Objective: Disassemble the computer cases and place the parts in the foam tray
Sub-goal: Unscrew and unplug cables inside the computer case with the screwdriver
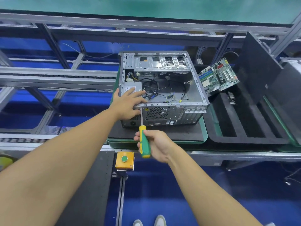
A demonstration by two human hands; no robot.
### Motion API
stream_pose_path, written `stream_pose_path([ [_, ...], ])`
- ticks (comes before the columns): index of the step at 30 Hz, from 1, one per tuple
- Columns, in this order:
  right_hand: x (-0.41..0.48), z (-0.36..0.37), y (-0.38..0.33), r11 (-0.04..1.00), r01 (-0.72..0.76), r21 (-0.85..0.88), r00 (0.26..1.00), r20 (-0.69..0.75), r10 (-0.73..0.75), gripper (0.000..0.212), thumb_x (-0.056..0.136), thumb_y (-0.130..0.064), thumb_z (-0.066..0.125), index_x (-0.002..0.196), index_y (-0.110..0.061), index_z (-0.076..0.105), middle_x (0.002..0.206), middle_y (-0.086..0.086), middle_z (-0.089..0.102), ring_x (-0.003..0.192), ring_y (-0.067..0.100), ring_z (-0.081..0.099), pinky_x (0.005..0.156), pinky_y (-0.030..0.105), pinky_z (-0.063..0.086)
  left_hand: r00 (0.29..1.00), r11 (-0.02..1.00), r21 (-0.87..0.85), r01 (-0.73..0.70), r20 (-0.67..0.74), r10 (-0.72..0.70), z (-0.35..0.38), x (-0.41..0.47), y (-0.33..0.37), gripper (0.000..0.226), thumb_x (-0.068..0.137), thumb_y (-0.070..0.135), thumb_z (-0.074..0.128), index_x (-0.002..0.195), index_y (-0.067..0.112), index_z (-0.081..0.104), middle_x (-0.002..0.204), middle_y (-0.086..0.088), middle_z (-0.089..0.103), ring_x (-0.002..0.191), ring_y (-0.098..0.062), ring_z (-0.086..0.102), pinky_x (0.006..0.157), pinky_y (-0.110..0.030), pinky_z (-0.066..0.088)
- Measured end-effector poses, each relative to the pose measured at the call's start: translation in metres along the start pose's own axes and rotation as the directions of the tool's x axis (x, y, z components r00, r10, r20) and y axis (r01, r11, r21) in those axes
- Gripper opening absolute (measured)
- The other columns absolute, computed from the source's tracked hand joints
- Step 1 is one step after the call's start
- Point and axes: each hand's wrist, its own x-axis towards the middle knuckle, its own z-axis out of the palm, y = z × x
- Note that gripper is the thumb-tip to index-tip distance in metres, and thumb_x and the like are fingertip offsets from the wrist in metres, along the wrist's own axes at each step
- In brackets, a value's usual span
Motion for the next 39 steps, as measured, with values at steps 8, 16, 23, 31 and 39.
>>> stream_pose_path([
  [8, 0.005, 0.007, 0.011, 0.961, 0.102, -0.259, 0.980, -0.137, -0.141, 0.016, 0.100, -0.030, 0.058, 0.103, -0.018, 0.047, 0.102, 0.009, 0.050, 0.056, 0.015, 0.061, 0.053, 0.036, 0.058, 1.000, 0.999, 0.021, 0.024, 0.010, -0.025, -0.001, -0.003, 0.006, 0.045, 0.098, 0.038, 0.057, 0.140, 0.047, 0.043, 0.163, 0.026, 0.008, 0.154, -0.013, -0.002, 0.115, -0.067, -0.006],
  [16, -0.006, -0.004, -0.012, 0.993, -0.106, -0.054, 0.992, 0.067, 0.109, 0.038, 0.104, -0.031, 0.032, 0.110, -0.001, 0.056, 0.092, 0.016, 0.063, 0.061, 0.021, 0.054, 0.055, 0.031, 0.047, 1.000, 1.000, 0.023, 0.016, -0.014, -0.016, 0.002, -0.004, 0.004, 0.046, 0.098, 0.043, 0.055, 0.141, 0.053, 0.040, 0.163, 0.027, 0.006, 0.154, -0.012, -0.001, 0.117, -0.066, -0.005],
  [23, 0.002, 0.004, 0.017, 0.895, 0.187, -0.405, 0.944, -0.179, -0.278, 0.014, 0.102, -0.028, 0.052, 0.102, -0.014, 0.047, 0.091, 0.006, 0.065, 0.048, 0.020, 0.059, 0.041, 0.025, 0.040, 1.000, 1.000, 0.010, 0.000, -0.026, 0.000, 0.005, -0.004, 0.002, 0.045, 0.097, 0.045, 0.056, 0.138, 0.054, 0.041, 0.162, 0.027, 0.008, 0.154, -0.013, 0.000, 0.115, -0.067, -0.005],
  [31, -0.008, 0.004, -0.005, 0.998, -0.053, -0.016, 0.999, 0.005, 0.053, 0.034, 0.101, -0.032, 0.034, 0.107, -0.006, 0.054, 0.078, 0.010, 0.054, 0.053, 0.020, 0.045, 0.053, 0.031, 0.042, 1.000, 1.000, 0.022, 0.007, -0.025, -0.006, 0.007, -0.002, 0.000, 0.045, 0.096, 0.046, 0.054, 0.140, 0.051, 0.042, 0.163, 0.026, 0.009, 0.154, -0.014, 0.001, 0.115, -0.068, -0.005],
  [39, -0.004, 0.003, 0.015, 0.975, 0.140, -0.173, 0.972, -0.166, -0.169, 0.020, 0.097, -0.020, 0.065, 0.111, -0.015, 0.051, 0.095, 0.007, 0.059, 0.061, 0.014, 0.061, 0.050, 0.033, 0.056, 1.000, 1.000, 0.012, 0.015, -0.017, -0.015, 0.003, -0.004, 0.004, 0.044, 0.098, 0.045, 0.053, 0.140, 0.051, 0.041, 0.163, 0.026, 0.008, 0.154, -0.014, -0.001, 0.116, -0.067, -0.007],
])
